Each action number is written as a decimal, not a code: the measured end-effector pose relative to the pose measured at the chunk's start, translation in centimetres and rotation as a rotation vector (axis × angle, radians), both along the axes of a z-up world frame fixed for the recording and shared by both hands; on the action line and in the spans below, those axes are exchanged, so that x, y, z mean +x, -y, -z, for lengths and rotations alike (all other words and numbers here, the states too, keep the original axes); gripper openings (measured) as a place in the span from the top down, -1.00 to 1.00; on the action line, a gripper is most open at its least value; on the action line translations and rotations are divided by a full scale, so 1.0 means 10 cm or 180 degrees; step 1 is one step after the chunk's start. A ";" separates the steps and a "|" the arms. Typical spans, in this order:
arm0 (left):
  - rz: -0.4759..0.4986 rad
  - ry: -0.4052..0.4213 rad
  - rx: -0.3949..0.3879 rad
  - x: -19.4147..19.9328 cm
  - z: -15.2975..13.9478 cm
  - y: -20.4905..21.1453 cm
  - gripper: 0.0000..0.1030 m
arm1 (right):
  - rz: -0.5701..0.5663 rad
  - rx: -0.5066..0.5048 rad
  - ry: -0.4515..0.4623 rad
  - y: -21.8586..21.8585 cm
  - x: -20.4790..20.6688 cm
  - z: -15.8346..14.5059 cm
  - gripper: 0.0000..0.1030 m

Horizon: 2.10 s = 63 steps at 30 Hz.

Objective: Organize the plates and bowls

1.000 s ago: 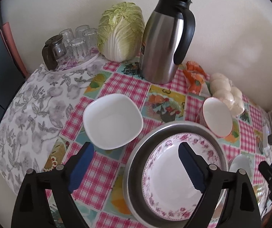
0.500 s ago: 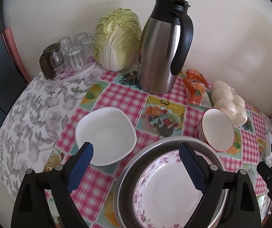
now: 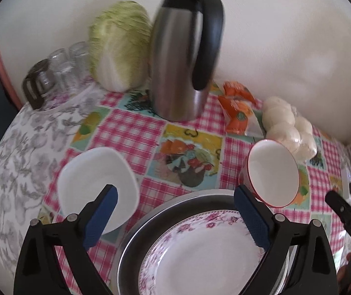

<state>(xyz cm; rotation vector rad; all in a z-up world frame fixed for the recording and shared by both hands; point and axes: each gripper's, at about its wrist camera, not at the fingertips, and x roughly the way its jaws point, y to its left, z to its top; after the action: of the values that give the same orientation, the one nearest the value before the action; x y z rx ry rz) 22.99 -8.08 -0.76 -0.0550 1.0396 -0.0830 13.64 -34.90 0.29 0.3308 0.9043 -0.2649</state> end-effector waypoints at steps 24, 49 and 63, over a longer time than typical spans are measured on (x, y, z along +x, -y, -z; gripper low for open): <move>0.0710 -0.0378 0.0547 0.72 0.42 0.89 -0.17 | -0.0040 0.0389 -0.0239 0.02 0.59 0.70 -0.24; 0.1046 -0.0407 -0.0141 0.87 0.39 0.95 0.25 | -0.0238 0.0505 -0.0421 -0.14 0.74 1.00 0.18; 0.1401 -0.0735 0.0263 0.77 0.76 1.35 0.68 | -0.0270 0.0548 -0.0394 -0.15 0.74 1.00 0.39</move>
<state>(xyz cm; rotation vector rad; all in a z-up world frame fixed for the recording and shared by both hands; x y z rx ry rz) 30.68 -21.53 -8.39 0.2459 1.2711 -0.4412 20.99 -33.45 -9.67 0.4378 1.0635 -0.1304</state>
